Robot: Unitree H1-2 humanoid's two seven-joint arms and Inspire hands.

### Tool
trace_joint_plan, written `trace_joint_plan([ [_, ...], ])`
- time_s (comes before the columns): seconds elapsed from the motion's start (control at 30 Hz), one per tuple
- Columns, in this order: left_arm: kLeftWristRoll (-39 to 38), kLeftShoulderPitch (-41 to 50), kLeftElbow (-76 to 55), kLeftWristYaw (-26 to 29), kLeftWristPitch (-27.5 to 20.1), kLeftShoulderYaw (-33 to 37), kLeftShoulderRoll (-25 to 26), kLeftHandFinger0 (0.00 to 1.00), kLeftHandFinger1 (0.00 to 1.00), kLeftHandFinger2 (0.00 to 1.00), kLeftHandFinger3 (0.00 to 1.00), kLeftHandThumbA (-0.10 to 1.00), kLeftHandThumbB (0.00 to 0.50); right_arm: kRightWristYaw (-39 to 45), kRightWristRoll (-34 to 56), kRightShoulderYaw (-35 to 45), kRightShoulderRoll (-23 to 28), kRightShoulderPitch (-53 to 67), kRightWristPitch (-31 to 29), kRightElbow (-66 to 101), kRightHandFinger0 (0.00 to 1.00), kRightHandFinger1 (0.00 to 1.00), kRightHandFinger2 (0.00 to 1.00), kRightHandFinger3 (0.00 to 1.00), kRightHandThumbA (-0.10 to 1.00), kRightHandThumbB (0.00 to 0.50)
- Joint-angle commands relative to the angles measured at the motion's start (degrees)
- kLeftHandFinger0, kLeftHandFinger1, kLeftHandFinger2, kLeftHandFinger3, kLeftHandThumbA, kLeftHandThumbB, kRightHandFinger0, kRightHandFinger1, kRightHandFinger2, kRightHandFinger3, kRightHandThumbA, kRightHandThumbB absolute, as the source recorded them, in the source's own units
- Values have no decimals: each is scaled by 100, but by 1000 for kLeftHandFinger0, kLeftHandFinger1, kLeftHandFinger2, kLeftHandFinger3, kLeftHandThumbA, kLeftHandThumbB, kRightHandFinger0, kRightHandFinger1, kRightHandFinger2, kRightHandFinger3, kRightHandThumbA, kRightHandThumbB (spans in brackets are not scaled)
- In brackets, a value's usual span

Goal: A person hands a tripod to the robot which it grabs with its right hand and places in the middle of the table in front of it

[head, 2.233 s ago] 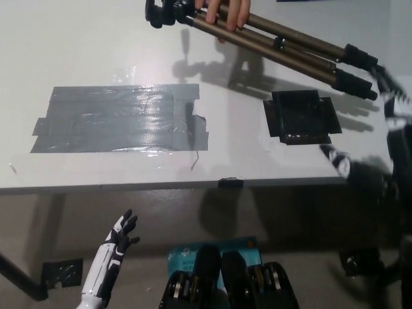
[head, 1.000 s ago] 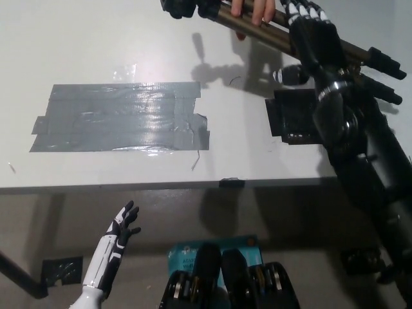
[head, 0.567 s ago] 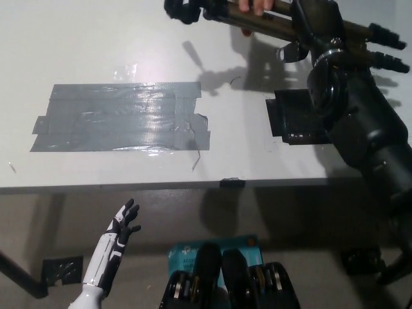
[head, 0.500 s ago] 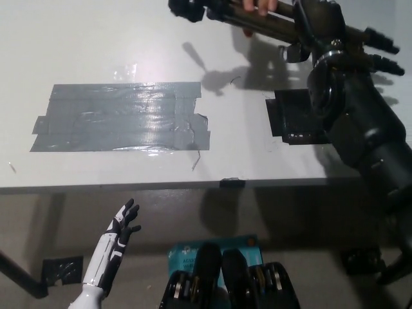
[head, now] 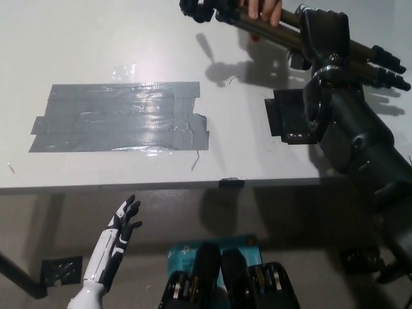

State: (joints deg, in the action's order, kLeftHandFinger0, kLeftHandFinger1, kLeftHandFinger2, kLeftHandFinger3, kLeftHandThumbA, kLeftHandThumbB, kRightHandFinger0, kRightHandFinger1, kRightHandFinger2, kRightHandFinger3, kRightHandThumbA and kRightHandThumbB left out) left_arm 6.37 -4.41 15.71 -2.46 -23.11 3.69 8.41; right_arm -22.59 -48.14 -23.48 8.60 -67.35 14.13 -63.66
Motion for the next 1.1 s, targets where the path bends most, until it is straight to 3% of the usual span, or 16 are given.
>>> trace_joint_plan([
  [0.0, 20, -68, -124, -69, -125, 9, 96, 887, 1000, 1000, 1000, 988, 289, -712, -69, -26, 217, -350, -91, 537, 0, 315, 626, 279, -100, 210],
  [0.07, 24, -80, -111, -75, -138, 10, 101, 890, 1000, 1000, 1000, 990, 288, -774, -74, -24, 248, -313, -126, 674, 0, 401, 778, 225, -100, 207],
  [0.1, 20, -83, -101, -76, -139, 7, 98, 892, 1000, 1000, 1000, 990, 286, -882, -83, -23, 273, -273, -215, 768, 0, 408, 801, 187, -100, 208],
  [0.17, 13, -79, -114, -88, -115, 7, 97, 894, 1000, 1000, 1000, 990, 285, -952, -126, -57, 319, -211, -292, 937, 0, 448, 866, 225, -100, 202],
  [0.27, 21, -137, -30, -79, -199, -1, 106, 895, 1000, 1000, 1000, 991, 280, -891, -183, -110, 364, -166, -289, 1207, 0, 506, 914, 480, -100, 177],
  [0.33, 74, -127, -26, -58, -194, 5, 111, 893, 1000, 1000, 1000, 1000, 271, -855, -197, -131, 379, -70, -319, 1488, 0, 502, 898, 739, -100, 173],
  [0.37, 54, -114, -29, -63, -179, 2, 104, 892, 1000, 1000, 1000, 1000, 285, -824, -196, -147, 381, -24, -335, 1578, 62, 542, 913, 827, -100, 181],
  [0.43, 30, -79, -48, -73, -175, 1, 100, 888, 1000, 1000, 1000, 995, 277, -536, -160, -161, 370, 100, -232, 1833, 33, 550, 918, 977, -100, 166],
  [0.5, 2, -59, -71, -81, -161, -7, 98, 889, 1000, 1000, 1000, 990, 276, -330, -126, -177, 375, 232, -206, 2045, 30, 548, 919, 991, -100, 190],
  [0.57, 8, -62, -79, -68, -173, -16, 97, 889, 1000, 1000, 1000, 986, 275, -285, -205, -260, 415, 398, -226, 2230, 0, 455, 860, 861, -100, 208],
  [0.63, 3, -62, -82, -75, -183, -13, 98, 889, 1000, 1000, 1000, 984, 274, -123, -100, -262, 424, 611, -315, 2406, 0, 476, 920, 898, -100, 190],
  [0.77, 41, -64, -109, -75, -155, -7, 110, 886, 1000, 1000, 1000, 993, 282, 140, -95, -441, 449, 1020, -417, 2549, 0, 533, 934, 956, -100, 211],
  [0.83, 22, -50, -111, -85, -158, -2, 103, 887, 1000, 1000, 1000, 991, 279, 116, -101, -514, 446, 1206, -521, 2491, 0, 498, 897, 889, -100, 227],
  [0.9, 19, -42, -121, -87, -140, -2, 100, 888, 1000, 1000, 1000, 989, 278, 150, -130, -582, 434, 1322, -499, 2416, 0, 504, 905, 896, -100, 217],
  [0.97, 45, -53, -113, -78, -150, 1, 106, 887, 1000, 1000, 1000, 989, 269, -55, -101, -646, 411, 1420, -693, 2070, 0, 460, 867, 877, -100, 240],
  [1.07, 86, -67, -62, -40, -252, 3, 95, 875, 1000, 1000, 1000, 990, 258, -142, -9, -686, 399, 1436, -891, 1432, 0, 437, 852, 841, -100, 221],
])
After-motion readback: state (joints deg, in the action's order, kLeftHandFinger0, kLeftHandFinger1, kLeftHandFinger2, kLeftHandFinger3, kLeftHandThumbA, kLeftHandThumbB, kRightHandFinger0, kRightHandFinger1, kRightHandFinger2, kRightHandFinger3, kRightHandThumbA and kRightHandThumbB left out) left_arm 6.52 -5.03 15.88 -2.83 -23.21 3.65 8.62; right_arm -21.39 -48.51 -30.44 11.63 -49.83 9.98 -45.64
